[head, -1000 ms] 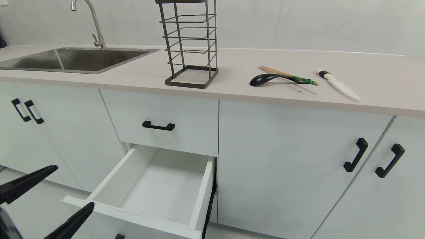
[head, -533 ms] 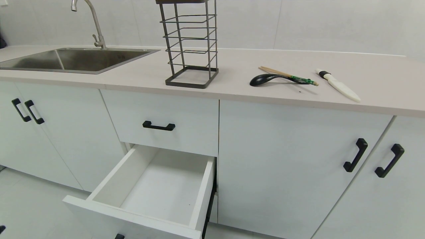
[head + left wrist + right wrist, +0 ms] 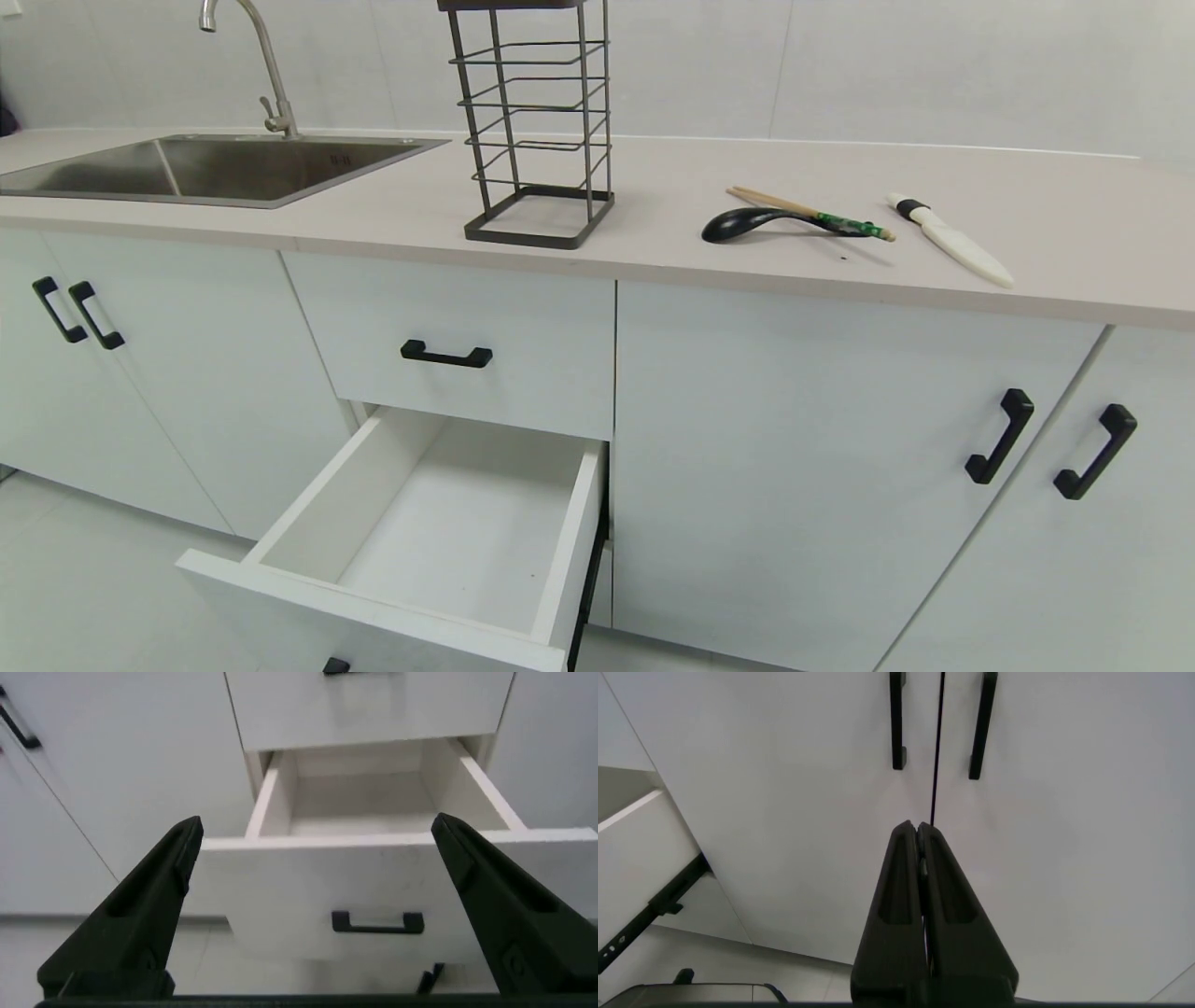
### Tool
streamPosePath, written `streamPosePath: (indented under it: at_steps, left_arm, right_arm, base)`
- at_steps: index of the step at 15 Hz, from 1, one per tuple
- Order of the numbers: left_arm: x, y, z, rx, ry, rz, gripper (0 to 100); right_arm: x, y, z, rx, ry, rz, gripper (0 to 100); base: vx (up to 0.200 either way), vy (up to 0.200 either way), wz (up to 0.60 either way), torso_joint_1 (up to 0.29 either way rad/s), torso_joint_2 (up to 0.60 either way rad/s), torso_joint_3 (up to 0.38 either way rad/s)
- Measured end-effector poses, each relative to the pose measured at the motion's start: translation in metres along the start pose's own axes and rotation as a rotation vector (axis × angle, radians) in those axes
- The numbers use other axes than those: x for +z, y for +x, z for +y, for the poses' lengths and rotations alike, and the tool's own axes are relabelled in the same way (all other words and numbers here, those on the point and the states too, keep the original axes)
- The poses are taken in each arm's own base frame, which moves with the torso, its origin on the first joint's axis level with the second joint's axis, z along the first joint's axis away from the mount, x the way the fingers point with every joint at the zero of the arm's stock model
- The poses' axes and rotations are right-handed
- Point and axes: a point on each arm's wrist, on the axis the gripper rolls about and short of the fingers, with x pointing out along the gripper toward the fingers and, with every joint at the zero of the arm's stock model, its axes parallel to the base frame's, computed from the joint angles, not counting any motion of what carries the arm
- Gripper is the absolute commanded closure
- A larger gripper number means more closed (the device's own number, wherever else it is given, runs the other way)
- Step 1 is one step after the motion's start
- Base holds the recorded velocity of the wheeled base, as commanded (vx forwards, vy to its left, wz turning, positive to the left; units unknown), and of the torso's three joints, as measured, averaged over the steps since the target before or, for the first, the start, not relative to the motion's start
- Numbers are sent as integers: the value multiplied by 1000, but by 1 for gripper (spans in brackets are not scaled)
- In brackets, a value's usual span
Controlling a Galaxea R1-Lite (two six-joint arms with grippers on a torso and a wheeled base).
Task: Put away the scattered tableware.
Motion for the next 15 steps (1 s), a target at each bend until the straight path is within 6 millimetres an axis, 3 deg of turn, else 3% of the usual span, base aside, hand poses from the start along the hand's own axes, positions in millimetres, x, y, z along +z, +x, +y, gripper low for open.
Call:
streamPosePath:
  at_steps: [4,7,15]
  left_arm:
    - [-1,0,0,18,-33,8,0]
    - [-1,0,0,18,-34,8,0]
    - [-1,0,0,19,-35,9,0]
  right_arm:
    - [0,0,0,-1,-2,0,100]
    - [0,0,0,-2,-1,0,100]
    - [0,0,0,-3,-3,0,100]
  base:
    - [0,0,0,0,0,0]
    - [0,0,600,-1,-1,-4]
    - [0,0,0,38,-37,-7]
